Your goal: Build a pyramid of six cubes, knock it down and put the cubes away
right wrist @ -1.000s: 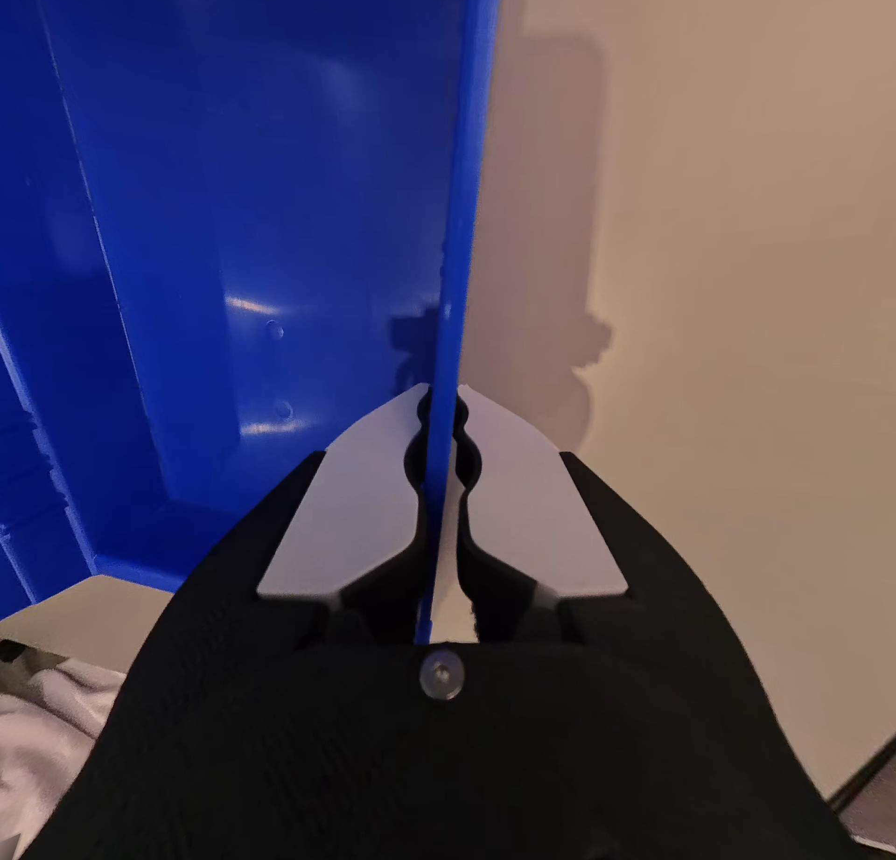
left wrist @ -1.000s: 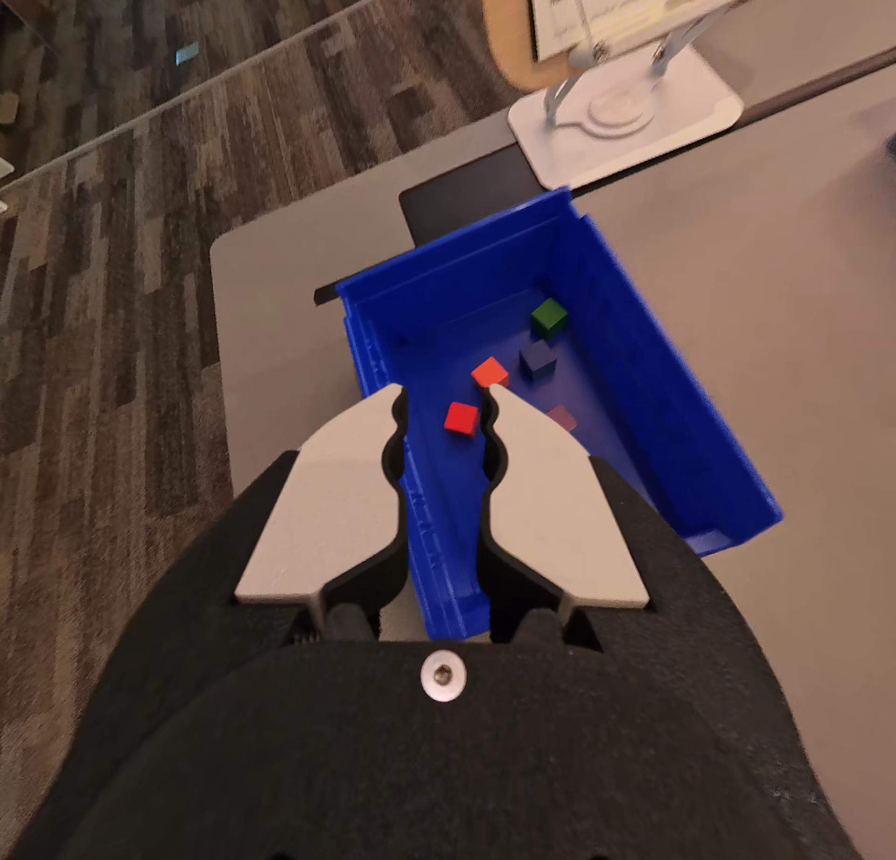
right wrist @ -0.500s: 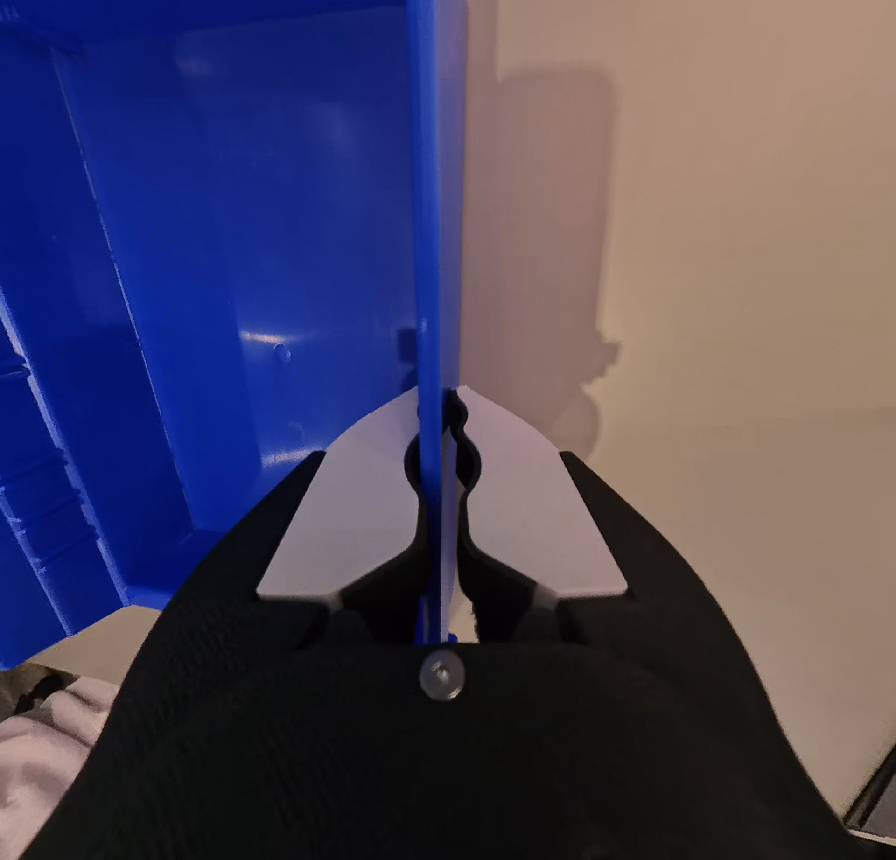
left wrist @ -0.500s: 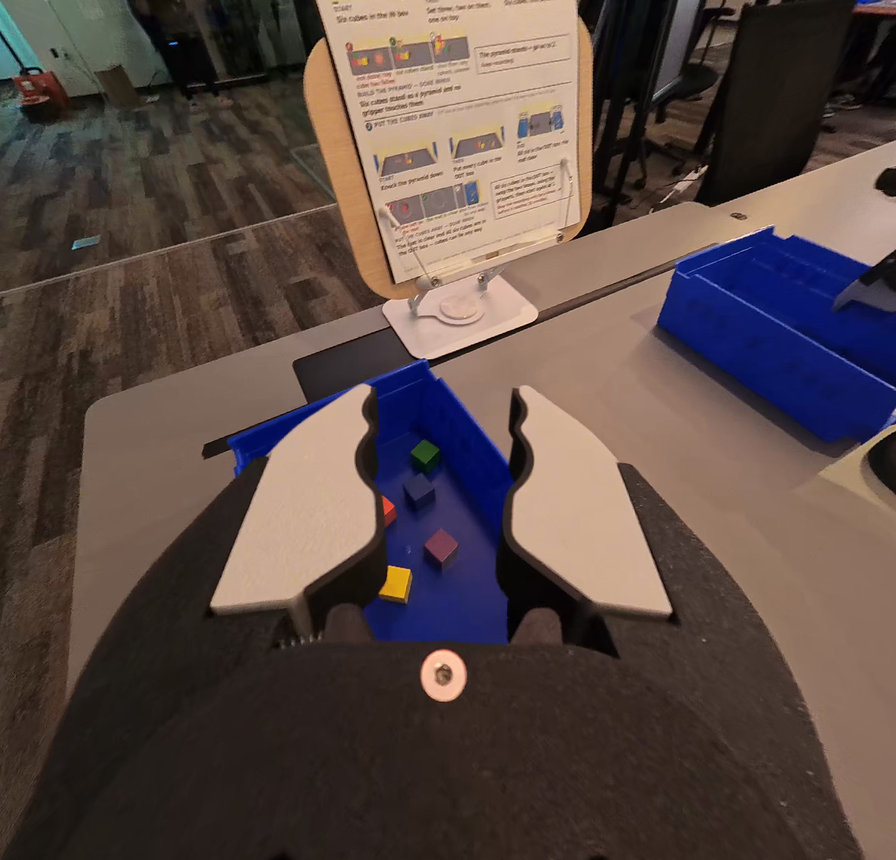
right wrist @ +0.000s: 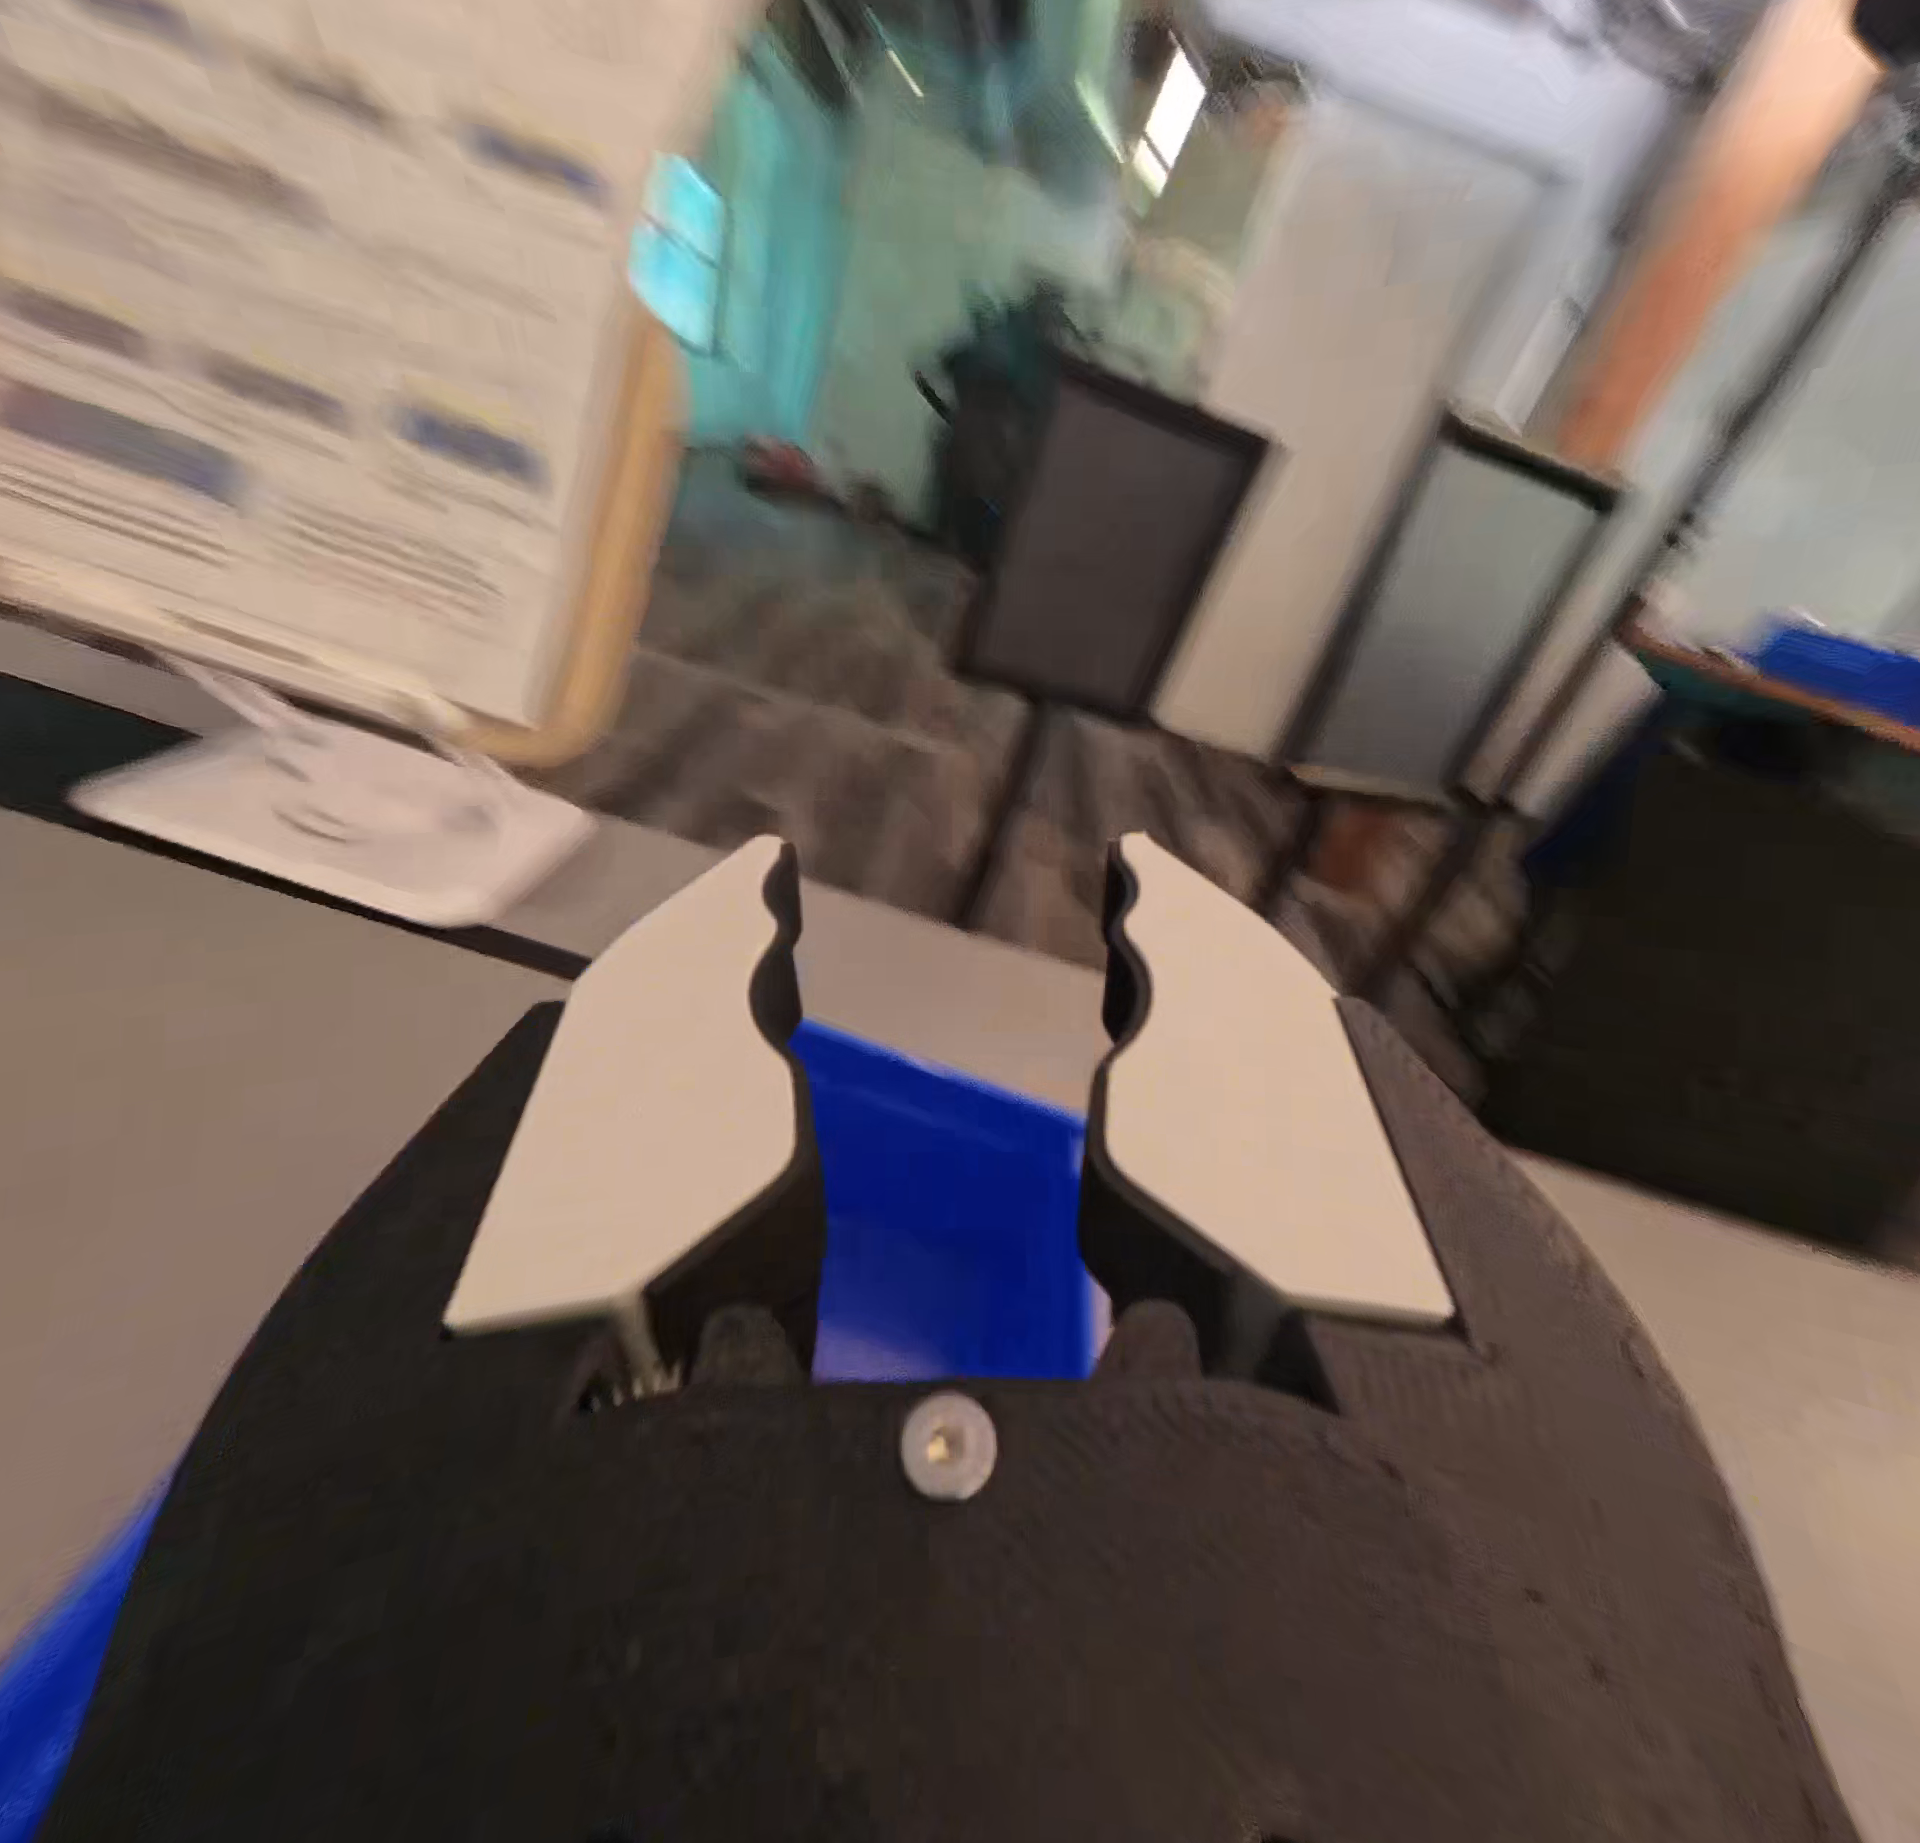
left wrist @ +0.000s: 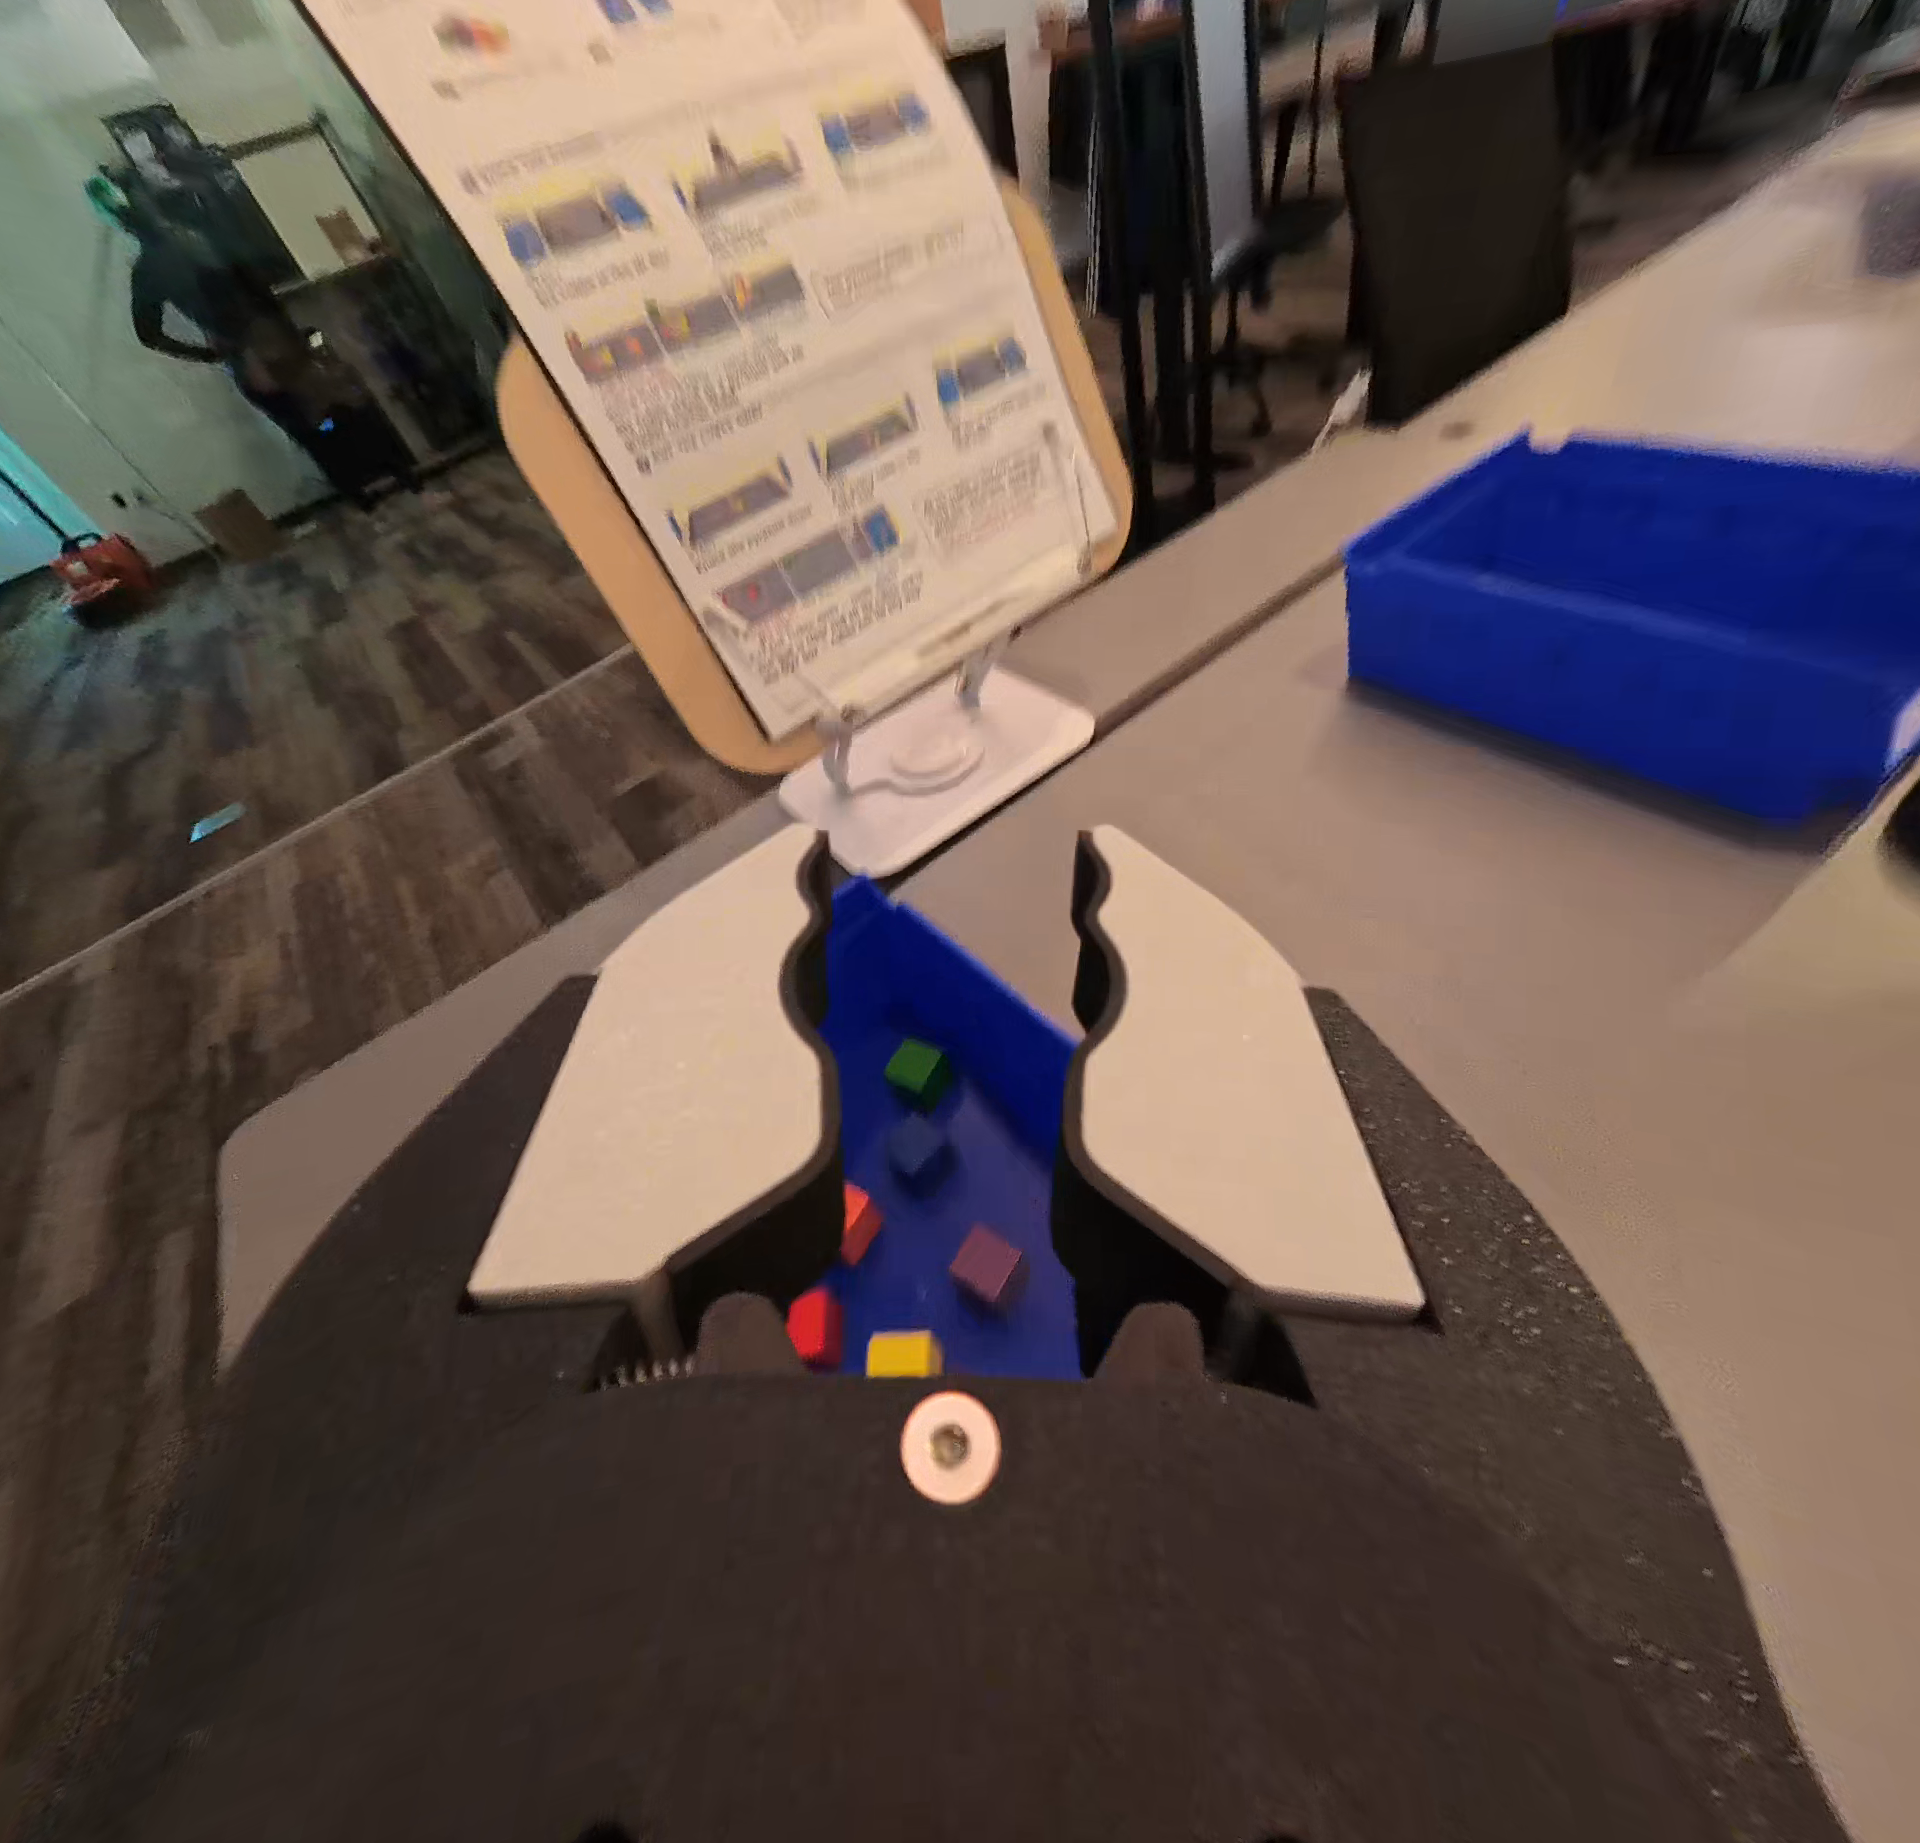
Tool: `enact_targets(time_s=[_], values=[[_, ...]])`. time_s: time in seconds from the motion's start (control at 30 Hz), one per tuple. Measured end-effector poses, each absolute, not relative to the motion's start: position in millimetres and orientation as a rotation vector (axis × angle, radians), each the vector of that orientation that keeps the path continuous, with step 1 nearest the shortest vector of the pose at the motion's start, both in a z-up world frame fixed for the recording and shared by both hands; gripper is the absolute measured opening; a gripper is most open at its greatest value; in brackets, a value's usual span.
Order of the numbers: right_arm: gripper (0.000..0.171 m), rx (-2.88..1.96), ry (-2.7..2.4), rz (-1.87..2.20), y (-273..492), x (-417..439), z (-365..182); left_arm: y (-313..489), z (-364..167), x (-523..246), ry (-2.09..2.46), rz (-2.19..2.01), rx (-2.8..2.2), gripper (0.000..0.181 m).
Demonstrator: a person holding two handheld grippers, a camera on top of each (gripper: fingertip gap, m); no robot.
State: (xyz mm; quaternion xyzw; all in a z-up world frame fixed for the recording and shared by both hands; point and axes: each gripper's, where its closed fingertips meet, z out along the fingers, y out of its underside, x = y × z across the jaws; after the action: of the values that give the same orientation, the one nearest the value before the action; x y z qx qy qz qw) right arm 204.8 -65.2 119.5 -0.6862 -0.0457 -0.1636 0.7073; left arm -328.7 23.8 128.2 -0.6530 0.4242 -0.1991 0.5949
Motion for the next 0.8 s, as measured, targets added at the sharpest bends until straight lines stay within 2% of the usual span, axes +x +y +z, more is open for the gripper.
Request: enact_targets(time_s=[0.1,0.2,0.33,0.53,0.8], values=[[0.057,-1.53,-0.215,-0.066,-51,145,126,41,75,-339,1.148,-0.23,-1.704,0.031],[0.06,-1.535,-0.344,0.166,-37,101,135,53,8,-352,1.373,-0.016,-1.933,0.031],[0.062,-1.577,-0.388,0.231,-21,85,138,66,-54,-350,1.587,0.12,-2.077,0.034],[0.061,-1.587,-0.447,0.356,-14,62,114,67,-106,-343,1.787,0.168,-2.186,0.039],[0.061,-1.601,-0.404,0.446,-16,69,109,75,-140,-352,1.882,0.236,-2.241,0.039]])
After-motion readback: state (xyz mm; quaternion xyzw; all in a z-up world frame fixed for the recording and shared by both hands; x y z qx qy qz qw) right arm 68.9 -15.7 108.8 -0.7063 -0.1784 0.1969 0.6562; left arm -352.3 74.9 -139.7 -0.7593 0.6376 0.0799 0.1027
